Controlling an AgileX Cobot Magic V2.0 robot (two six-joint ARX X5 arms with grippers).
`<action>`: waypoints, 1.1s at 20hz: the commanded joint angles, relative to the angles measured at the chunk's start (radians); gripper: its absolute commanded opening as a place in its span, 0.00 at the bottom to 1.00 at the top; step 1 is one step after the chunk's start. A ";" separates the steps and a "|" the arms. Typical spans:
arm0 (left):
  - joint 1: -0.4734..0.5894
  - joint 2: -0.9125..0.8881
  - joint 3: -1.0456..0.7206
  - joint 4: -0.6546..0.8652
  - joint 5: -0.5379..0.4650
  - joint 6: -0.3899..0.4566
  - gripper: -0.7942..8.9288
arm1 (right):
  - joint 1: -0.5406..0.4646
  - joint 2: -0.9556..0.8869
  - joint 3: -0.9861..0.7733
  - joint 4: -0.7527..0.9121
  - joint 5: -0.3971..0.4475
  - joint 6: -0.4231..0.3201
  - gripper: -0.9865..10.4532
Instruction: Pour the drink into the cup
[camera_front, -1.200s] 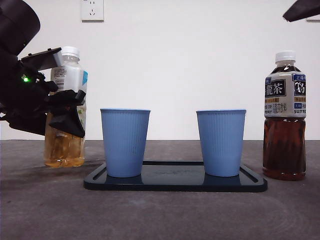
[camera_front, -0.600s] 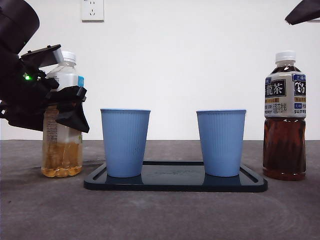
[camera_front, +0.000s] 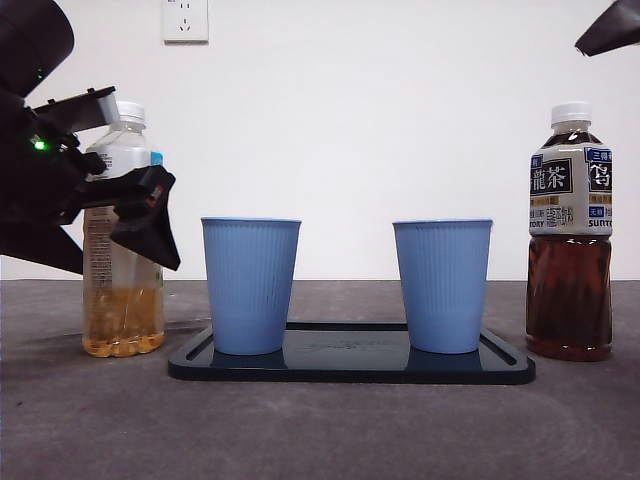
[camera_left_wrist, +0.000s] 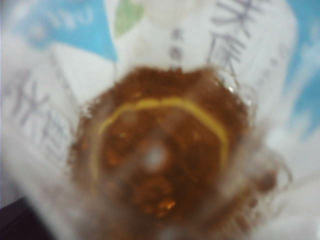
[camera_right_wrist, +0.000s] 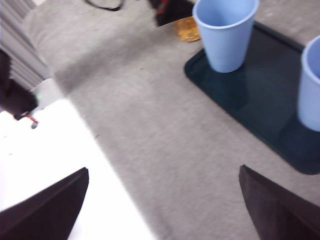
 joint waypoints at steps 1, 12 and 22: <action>-0.002 -0.040 0.008 -0.043 -0.001 -0.006 0.73 | 0.009 0.006 0.013 0.034 0.014 0.008 0.50; -0.013 -0.447 0.008 -0.473 0.000 -0.064 0.72 | 0.009 0.035 0.013 0.059 0.222 0.044 0.50; -0.038 -0.711 0.008 -0.748 0.080 -0.084 0.27 | 0.009 0.226 0.013 0.064 0.222 0.044 0.37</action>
